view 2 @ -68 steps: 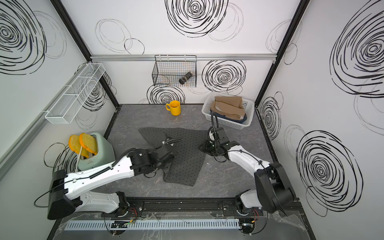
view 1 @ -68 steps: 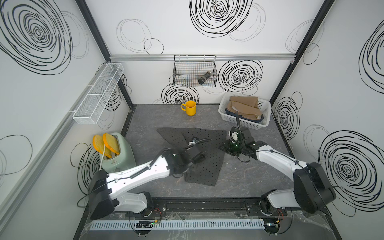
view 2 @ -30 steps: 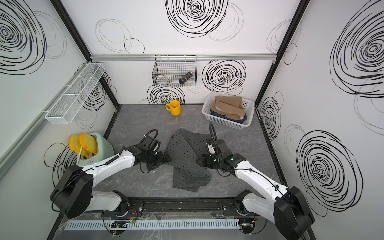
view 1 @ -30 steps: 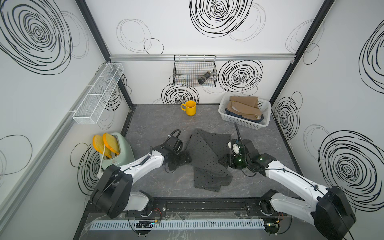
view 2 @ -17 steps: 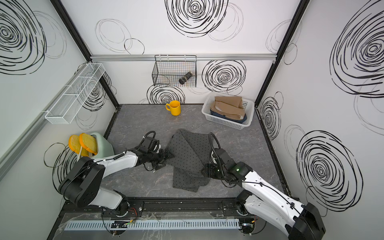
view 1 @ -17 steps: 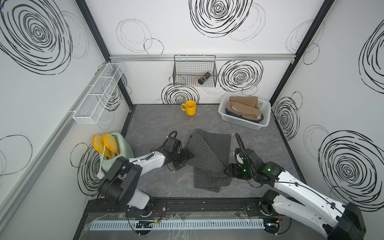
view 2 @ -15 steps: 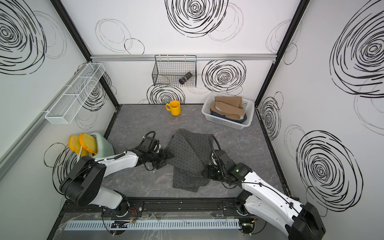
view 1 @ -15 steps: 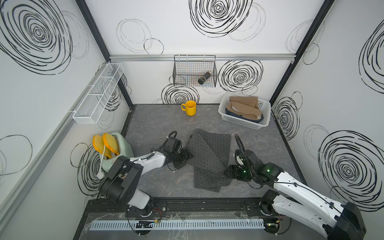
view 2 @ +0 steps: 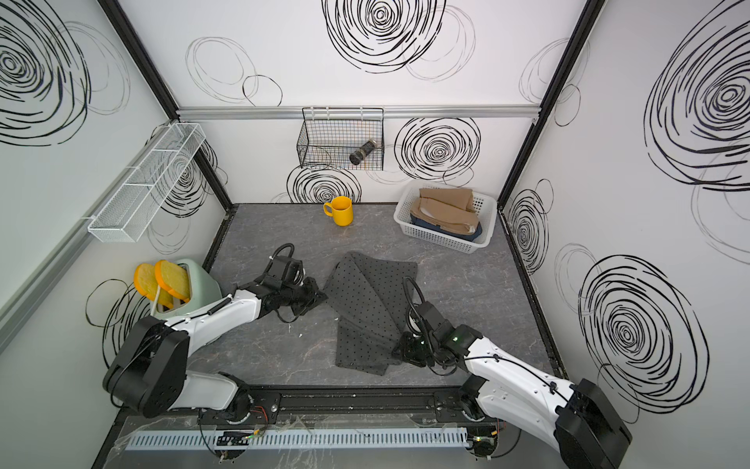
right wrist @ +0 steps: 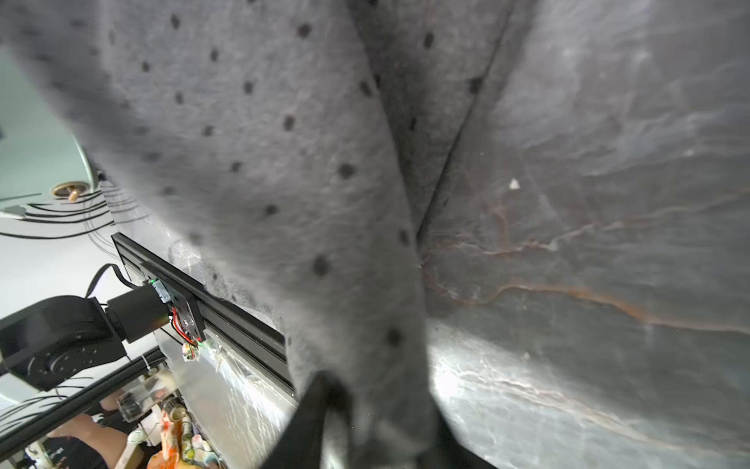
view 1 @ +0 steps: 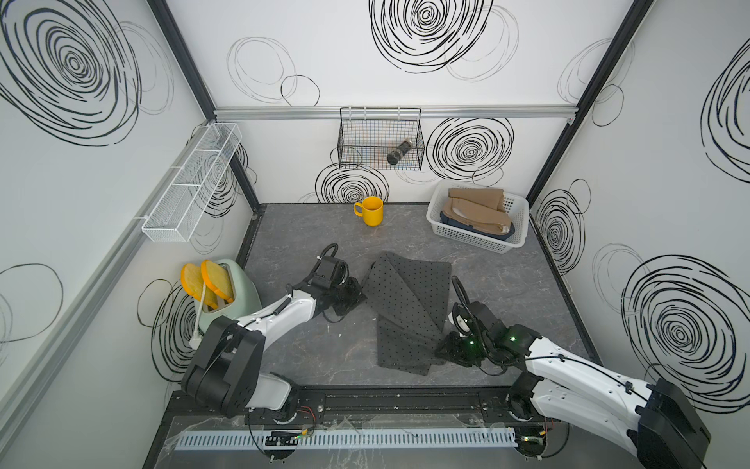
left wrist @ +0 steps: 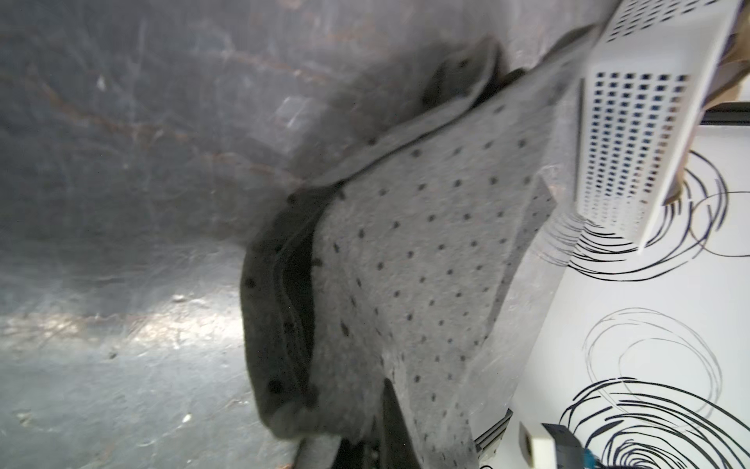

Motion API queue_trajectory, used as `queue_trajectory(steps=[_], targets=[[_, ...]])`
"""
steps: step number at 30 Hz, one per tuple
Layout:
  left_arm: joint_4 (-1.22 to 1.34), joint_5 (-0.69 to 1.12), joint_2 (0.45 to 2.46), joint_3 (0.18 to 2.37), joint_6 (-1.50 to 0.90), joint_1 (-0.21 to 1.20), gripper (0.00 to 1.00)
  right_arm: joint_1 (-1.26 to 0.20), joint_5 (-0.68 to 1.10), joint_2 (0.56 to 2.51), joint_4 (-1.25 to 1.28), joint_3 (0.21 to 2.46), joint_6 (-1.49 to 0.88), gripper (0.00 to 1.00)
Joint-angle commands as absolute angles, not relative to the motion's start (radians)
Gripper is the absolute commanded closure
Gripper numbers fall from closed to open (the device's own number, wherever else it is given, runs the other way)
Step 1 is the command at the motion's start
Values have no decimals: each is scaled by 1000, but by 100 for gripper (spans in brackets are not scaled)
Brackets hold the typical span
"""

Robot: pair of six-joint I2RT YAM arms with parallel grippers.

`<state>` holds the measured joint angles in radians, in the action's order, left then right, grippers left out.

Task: Roll up the skirts
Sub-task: Roll the skirt at the center of the board.

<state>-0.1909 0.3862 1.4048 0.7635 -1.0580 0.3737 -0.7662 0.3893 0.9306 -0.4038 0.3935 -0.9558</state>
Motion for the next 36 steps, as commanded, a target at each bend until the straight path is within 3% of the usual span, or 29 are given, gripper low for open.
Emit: queue_trajectory(steps=[1, 4, 8, 12, 17, 20, 24, 31, 36], targets=[[-308, 309, 1361, 889, -980, 355, 100, -778, 427, 945, -313, 419, -979, 91], [-408, 266, 1358, 1025, -919, 331, 100, -788, 523, 950, -232, 450, -1007, 97], [-467, 288, 1405, 1191, -835, 286, 98, -815, 555, 983, -139, 509, -1049, 91], [-581, 304, 1525, 1401, -706, 241, 98, -837, 656, 1126, -63, 627, -1066, 87], [-718, 281, 1696, 1625, -598, 245, 100, -893, 669, 1275, 7, 704, -1097, 92], [-770, 237, 1766, 1722, -584, 300, 100, -887, 655, 1271, 22, 667, -1116, 92], [-845, 138, 1879, 1882, -592, 422, 93, -881, 616, 1196, 96, 524, -1176, 88], [-1044, 31, 2194, 2223, -579, 651, 95, -880, 583, 1107, 112, 334, -1222, 86], [-1037, 47, 2325, 2342, -594, 771, 95, -875, 554, 1071, 18, 318, -1183, 86]])
